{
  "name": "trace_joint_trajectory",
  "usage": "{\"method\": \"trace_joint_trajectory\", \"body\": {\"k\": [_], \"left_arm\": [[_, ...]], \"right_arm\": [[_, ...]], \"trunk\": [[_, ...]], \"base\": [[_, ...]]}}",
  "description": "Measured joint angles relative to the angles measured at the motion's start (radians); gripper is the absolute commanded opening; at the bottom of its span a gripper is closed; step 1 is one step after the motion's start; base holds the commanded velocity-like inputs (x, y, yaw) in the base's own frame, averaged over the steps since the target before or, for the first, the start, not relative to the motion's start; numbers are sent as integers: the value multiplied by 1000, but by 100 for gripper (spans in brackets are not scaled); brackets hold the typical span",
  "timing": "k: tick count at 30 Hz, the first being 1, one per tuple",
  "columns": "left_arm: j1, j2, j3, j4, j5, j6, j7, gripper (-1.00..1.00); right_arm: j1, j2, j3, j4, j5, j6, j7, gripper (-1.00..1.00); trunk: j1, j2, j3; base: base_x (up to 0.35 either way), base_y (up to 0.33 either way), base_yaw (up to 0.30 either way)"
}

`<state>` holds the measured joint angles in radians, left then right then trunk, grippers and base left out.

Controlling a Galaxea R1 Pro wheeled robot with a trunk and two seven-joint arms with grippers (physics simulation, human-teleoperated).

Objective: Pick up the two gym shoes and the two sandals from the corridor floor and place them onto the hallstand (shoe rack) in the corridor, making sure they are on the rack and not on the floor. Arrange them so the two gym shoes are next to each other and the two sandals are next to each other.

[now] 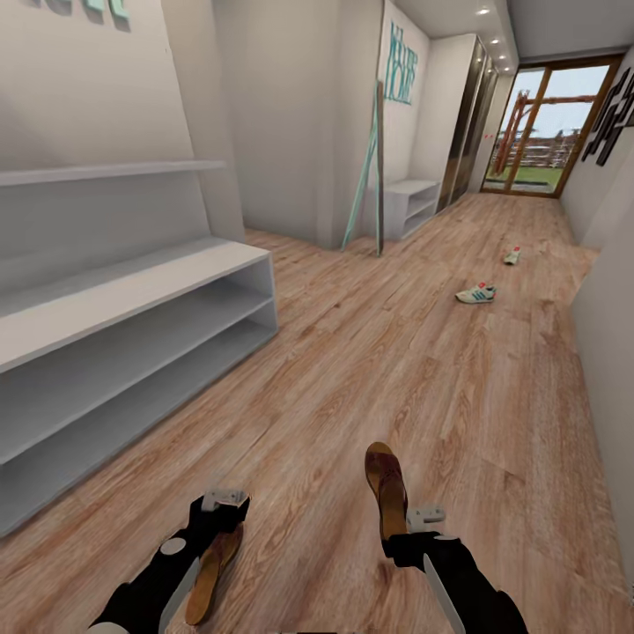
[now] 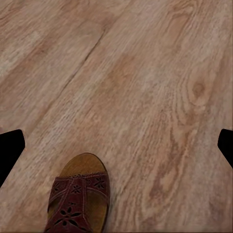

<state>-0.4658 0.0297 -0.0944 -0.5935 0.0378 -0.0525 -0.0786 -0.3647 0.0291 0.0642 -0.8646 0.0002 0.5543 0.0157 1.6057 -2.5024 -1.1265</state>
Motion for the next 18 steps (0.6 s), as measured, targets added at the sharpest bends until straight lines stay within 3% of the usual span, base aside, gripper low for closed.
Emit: {"method": "trace_joint_trajectory", "body": {"k": [6, 10, 18], "left_arm": [[0, 15, 0, 56, 1, -44, -1, 100], [0, 18, 0, 109, 1, -109, -1, 100], [0, 26, 0, 141, 2, -129, -1, 100]], "right_arm": [[0, 0, 0, 0, 0, 0, 0, -100], [0, 0, 0, 0, 0, 0, 0, -100], [0, 0, 0, 0, 0, 0, 0, -100]], "trunk": [[3, -1, -33], [4, -2, -55], [8, -4, -99]], "base": [[0, 0, 0], [0, 0, 0], [0, 0, 0]]}}
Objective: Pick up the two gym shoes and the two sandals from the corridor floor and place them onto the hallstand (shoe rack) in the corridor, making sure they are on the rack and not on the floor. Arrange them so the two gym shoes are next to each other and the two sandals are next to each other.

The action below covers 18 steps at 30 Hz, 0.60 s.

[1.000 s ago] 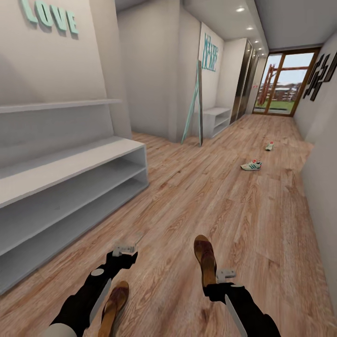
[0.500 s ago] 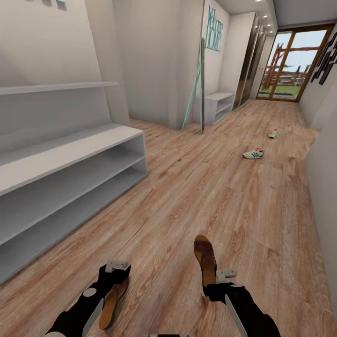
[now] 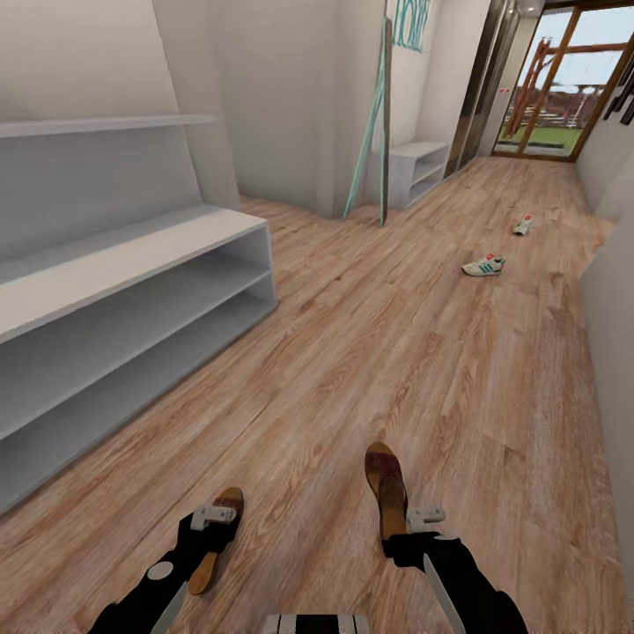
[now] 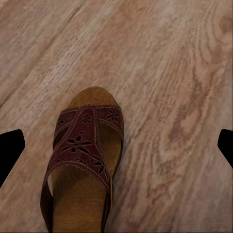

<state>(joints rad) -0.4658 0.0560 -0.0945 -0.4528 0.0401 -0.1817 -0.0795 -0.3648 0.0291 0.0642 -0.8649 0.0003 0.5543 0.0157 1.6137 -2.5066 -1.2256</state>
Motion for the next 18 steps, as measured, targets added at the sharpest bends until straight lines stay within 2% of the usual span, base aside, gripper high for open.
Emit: {"method": "trace_joint_trajectory", "body": {"k": [5, 18], "left_arm": [[0, 3, 0, 13, 0, -1, 0, 100], [0, 6, 3, 103, 1, -33, 0, 100]], "right_arm": [[0, 0, 0, 0, 0, 0, 0, -100], [0, 0, 0, 0, 0, 0, 0, -100]], "trunk": [[0, 0, -10], [0, 0, -12]], "base": [[0, 0, 0], [0, 0, 0]]}}
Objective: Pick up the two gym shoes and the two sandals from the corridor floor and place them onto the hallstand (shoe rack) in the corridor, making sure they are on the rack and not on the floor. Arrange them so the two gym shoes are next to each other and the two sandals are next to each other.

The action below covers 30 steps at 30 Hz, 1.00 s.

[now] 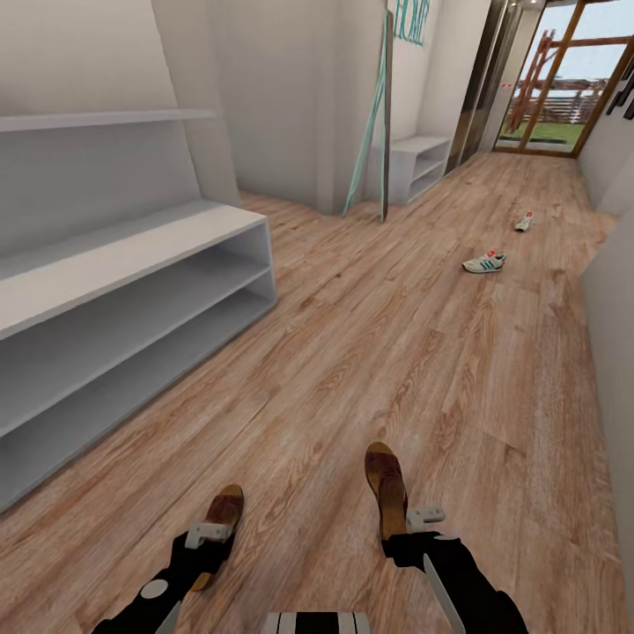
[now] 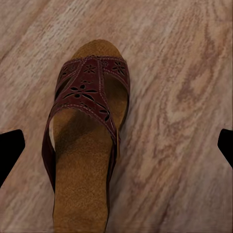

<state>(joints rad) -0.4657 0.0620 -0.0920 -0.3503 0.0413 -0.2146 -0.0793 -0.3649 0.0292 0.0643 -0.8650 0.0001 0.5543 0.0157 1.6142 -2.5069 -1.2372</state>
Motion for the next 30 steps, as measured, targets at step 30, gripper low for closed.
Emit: {"method": "trace_joint_trajectory", "body": {"k": [30], "left_arm": [[-1, 25, 2, 39, 4, -44, -1, 100]], "right_arm": [[0, 1, -1, -4, 1, 1, -2, -100]], "trunk": [[4, -2, -57]], "base": [[0, 0, 0]]}}
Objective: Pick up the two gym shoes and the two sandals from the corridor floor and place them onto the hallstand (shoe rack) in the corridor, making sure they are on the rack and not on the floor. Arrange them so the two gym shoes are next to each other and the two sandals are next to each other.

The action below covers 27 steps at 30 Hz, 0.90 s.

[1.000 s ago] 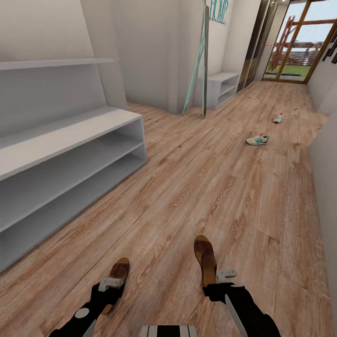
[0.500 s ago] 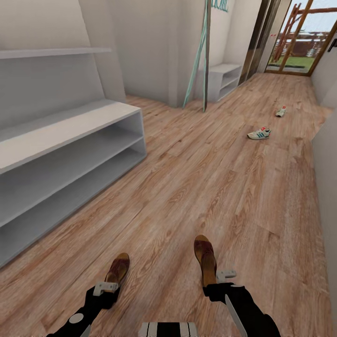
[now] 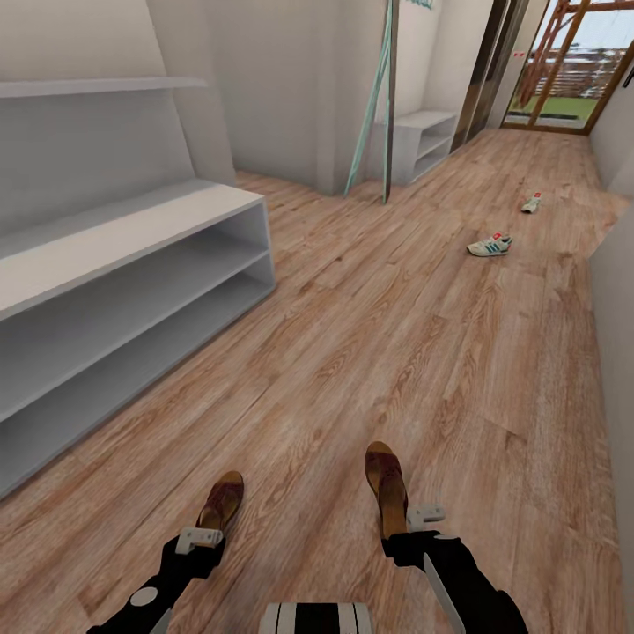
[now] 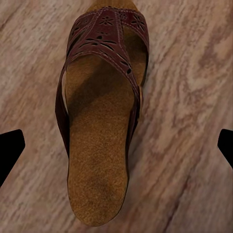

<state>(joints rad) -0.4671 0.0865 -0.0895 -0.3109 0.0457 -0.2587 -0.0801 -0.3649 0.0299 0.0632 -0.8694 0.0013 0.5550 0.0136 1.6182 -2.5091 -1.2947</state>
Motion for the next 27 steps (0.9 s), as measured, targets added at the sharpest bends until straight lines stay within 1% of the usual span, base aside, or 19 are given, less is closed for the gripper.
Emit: {"method": "trace_joint_trajectory", "body": {"k": [2, 4, 6, 7, 8, 10, 14, 20, 27], "left_arm": [[0, -1, 0, -2, 0, 0, 0, 100], [0, -1, 0, -2, 0, 0, 0, 100], [0, -1, 0, -3, 0, 0, 0, 100], [0, -1, 0, -3, 0, 0, 0, 100], [0, -2, 0, -3, 0, 0, 0, 100], [0, -2, 0, -3, 0, 0, 0, 100], [0, -2, 0, -4, 0, 0, 0, 100], [-1, -2, 0, -4, 0, 0, 0, 100], [-3, -2, 0, -4, 0, 0, 0, 100]], "right_arm": [[0, 1, 1, -99, -1, 5, -2, -100], [0, 1, 3, -237, -1, 32, -3, -100], [-1, 2, 4, -347, -1, 99, -4, -100], [-2, 2, 4, -373, -1, 120, -3, -100], [-2, 2, 6, -452, -2, 196, -3, -100], [-3, 2, 6, -488, -2, 231, -3, -100], [-2, 1, 8, -515, -2, 256, 1, -100], [1, 2, 9, -522, -4, 262, 3, -100], [2, 2, 9, -522, -4, 262, 3, -100]], "trunk": [[0, 0, 0], [0, 0, 0], [0, 0, 0], [0, 0, 0], [0, 0, 0], [0, 0, 0], [0, 0, 0], [3, -1, -24], [6, -3, -60]], "base": [[0, 0, 0], [0, 0, 0], [0, 0, 0], [0, 0, 0], [0, 0, 0], [0, 0, 0], [0, 0, 0], [0, 0, 0], [0, 0, 0]]}}
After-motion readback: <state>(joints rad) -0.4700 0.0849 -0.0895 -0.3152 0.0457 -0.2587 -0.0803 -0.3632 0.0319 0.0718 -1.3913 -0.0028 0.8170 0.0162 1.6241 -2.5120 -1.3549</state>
